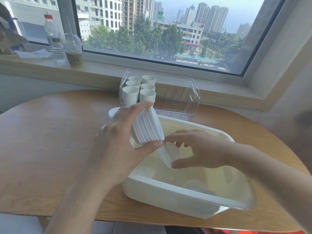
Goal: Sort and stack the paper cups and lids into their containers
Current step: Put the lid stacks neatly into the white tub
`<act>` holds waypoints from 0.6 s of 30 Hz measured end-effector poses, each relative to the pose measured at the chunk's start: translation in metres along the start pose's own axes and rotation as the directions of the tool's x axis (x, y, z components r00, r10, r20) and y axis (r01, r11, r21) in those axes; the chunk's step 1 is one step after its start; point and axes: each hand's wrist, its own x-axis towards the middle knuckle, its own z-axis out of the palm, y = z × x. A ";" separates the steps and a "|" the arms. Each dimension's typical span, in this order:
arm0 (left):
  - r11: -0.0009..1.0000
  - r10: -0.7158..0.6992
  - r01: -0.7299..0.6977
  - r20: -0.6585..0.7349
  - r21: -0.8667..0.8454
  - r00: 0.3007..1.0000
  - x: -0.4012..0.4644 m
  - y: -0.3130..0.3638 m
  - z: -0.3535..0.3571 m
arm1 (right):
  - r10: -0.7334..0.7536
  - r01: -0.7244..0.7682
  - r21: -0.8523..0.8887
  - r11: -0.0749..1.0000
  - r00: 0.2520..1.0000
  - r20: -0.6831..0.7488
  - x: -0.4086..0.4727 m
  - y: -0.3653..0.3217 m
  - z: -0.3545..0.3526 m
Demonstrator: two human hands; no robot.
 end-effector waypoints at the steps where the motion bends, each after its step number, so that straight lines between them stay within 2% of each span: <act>1: 1.000 0.003 -0.003 -0.002 0.000 1.000 0.000 0.000 0.000 | 0.004 -0.004 0.002 1.000 1.000 -0.015 -0.004 0.000 -0.003; 10: 0.997 -0.015 0.013 -0.021 -0.073 1.000 0.000 -0.006 -0.005 | 0.059 -0.034 0.109 0.993 0.971 -0.232 -0.026 0.004 -0.011; 14: 0.999 -0.022 0.022 0.001 -0.045 1.000 -0.003 -0.002 -0.002 | 0.152 -0.003 0.337 0.941 0.896 -0.418 -0.028 0.001 -0.014; 18: 0.998 -0.023 0.024 0.015 -0.057 1.000 -0.004 0.004 0.002 | 0.258 0.123 0.622 0.773 0.835 -0.487 -0.026 -0.009 -0.018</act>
